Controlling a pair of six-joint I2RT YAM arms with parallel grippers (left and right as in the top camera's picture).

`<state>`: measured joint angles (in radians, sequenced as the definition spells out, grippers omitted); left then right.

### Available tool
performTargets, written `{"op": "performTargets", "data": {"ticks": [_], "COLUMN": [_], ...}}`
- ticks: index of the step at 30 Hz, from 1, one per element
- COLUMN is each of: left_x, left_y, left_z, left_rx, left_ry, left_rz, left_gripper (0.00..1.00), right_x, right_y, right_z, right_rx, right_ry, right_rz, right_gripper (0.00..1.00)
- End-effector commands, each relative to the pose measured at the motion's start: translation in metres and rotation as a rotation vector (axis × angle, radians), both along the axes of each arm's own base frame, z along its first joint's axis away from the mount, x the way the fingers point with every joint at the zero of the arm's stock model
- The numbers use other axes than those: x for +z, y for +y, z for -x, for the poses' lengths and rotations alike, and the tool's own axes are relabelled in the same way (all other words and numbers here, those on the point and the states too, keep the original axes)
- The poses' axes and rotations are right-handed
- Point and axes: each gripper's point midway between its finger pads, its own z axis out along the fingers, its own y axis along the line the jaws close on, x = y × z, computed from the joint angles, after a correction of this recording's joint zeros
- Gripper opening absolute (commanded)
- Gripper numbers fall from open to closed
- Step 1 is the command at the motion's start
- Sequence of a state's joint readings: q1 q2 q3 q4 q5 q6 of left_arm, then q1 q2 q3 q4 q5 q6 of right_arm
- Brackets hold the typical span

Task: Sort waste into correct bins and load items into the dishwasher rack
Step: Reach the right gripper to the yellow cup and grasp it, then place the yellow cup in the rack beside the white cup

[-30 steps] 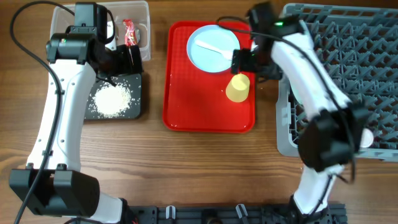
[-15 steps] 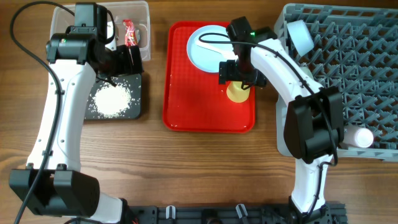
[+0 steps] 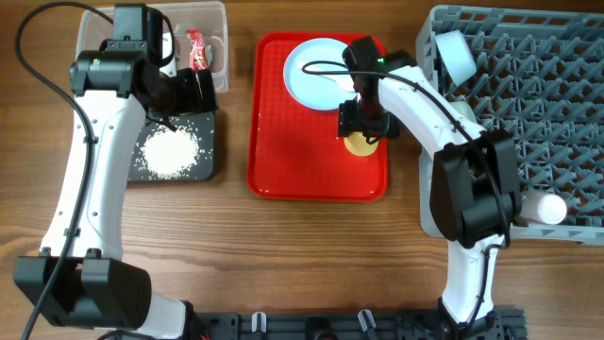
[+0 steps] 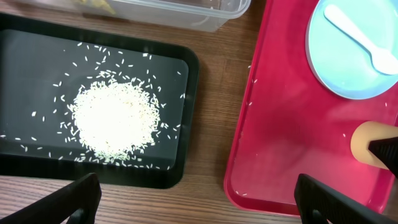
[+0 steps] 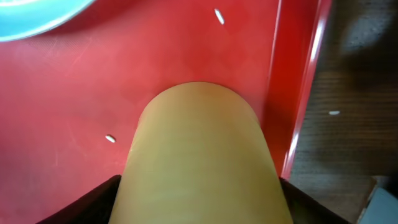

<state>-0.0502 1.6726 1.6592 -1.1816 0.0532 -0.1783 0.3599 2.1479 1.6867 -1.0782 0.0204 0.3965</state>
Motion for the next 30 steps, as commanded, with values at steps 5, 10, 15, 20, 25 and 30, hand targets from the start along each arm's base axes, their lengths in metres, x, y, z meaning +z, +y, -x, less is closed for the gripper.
{"op": "performTargets", "data": {"ticks": [5,10,15,20,25,30], "left_x": [-0.005,-0.005,-0.005,-0.005,-0.005,-0.005], "left_y": [0.001,0.001,0.001,0.001,0.001,0.001], "left_z": [0.000,0.000,0.000,0.000,0.000,0.000], "left_rx": [0.011,0.011,0.011,0.011,0.011,0.011], "left_ry": [0.015,0.015,0.015,0.015,0.015,0.015], "left_rz": [0.007,0.007,0.007,0.007,0.007,0.007], "left_gripper": [1.00,1.00,1.00,1.00,1.00,1.00], "right_x": [-0.005,0.040,0.106,0.161,0.212,0.202], "right_y": [-0.009,0.000,-0.002,-0.030,-0.138,-0.254], "right_z": [0.011,0.010,0.014,0.043,0.074,0.109], "right_rx": [0.003,0.005,0.008,-0.039,-0.274,-0.597], "right_ry": [0.057,0.014,-0.108,-0.156,-0.219,-0.152], "right_rz": [0.047,-0.018,-0.064,-0.077,-0.054,-0.011], "right_gripper": [0.63,0.58,0.51,0.51,0.51,0.50]}}
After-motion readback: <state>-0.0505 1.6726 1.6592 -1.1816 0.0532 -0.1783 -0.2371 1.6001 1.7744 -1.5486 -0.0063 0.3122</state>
